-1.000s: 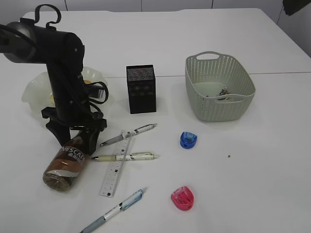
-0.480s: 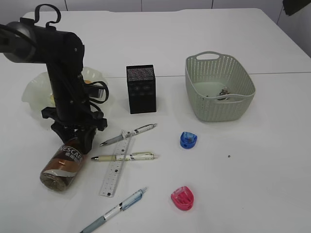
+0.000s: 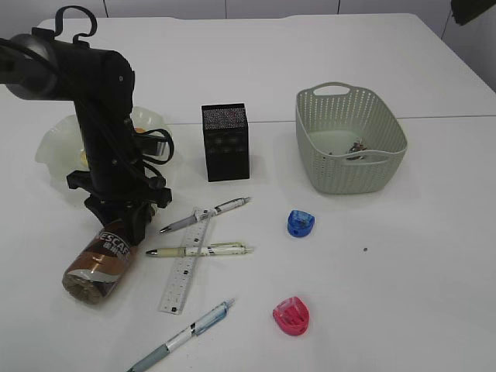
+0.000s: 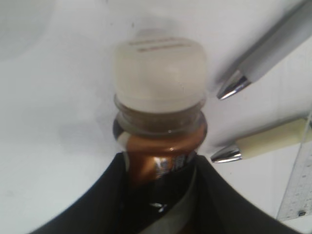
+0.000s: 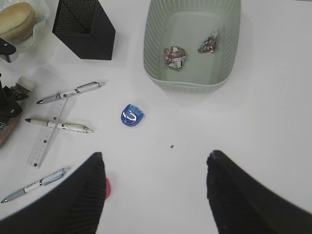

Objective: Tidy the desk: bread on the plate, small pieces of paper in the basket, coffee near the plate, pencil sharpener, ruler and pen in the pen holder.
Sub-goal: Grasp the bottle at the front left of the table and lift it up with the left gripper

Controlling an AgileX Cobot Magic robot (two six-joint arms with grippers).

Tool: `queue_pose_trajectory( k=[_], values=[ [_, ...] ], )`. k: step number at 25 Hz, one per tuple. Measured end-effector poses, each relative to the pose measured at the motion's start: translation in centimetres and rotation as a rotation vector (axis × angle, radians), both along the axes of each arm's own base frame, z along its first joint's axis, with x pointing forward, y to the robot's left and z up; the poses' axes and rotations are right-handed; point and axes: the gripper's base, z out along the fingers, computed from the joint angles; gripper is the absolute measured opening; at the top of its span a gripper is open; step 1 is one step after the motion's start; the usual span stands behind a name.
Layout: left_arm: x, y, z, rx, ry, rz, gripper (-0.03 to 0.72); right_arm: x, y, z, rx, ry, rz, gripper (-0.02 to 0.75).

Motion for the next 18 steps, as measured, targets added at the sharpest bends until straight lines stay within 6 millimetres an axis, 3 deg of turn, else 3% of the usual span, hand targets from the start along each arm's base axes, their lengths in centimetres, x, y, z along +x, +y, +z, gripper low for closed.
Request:
queue_pose_trajectory(
  k=[5,10,18],
  values=[
    [-0.6,0.2,0.5,-0.001,-0.009,0.000,0.257,0.0,0.0,0.0,0.000,0.000,0.000,0.478],
    [-3.4,1.5,1.9,0.032,0.013,0.002,0.257,0.0,0.0,0.0,0.000,0.000,0.000,0.478],
    [-8.2,3.3,6.6,-0.045,-0.224,0.065,0.254,0.0,0.0,0.0,0.000,0.000,0.000,0.477]
  ],
)
